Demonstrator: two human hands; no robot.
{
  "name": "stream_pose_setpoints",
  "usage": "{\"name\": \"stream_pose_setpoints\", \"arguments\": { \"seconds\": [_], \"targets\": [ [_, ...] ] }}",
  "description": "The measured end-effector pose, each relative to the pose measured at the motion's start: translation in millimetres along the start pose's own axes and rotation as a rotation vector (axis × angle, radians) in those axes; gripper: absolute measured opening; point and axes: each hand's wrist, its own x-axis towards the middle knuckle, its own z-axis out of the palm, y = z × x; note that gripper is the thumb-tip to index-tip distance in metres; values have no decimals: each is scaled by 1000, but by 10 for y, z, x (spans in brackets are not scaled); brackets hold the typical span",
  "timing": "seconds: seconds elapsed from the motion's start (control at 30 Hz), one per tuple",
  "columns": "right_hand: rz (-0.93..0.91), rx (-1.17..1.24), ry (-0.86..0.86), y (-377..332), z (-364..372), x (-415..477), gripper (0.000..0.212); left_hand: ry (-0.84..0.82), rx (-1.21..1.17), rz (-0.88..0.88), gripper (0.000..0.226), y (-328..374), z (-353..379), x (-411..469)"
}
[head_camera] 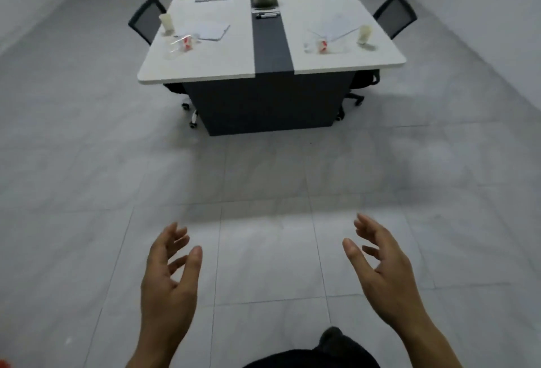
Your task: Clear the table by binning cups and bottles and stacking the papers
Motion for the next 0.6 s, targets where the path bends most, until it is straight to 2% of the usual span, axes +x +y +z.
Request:
{"name": "stream_pose_setpoints", "arguments": {
  "seconds": [0.23, 0.4, 0.6],
  "targets": [
    [130, 39, 180, 856, -1262, 670, 50, -286, 73, 103, 50, 665, 1951, 132],
    [203, 69, 218, 1071, -1877, 1204, 47, -308, 48, 101, 54, 1139, 2684, 474],
    [234, 52, 239, 1508, -2289, 2386, 47, -327, 31, 69, 54, 1261, 3803, 1145]
  ]
}}
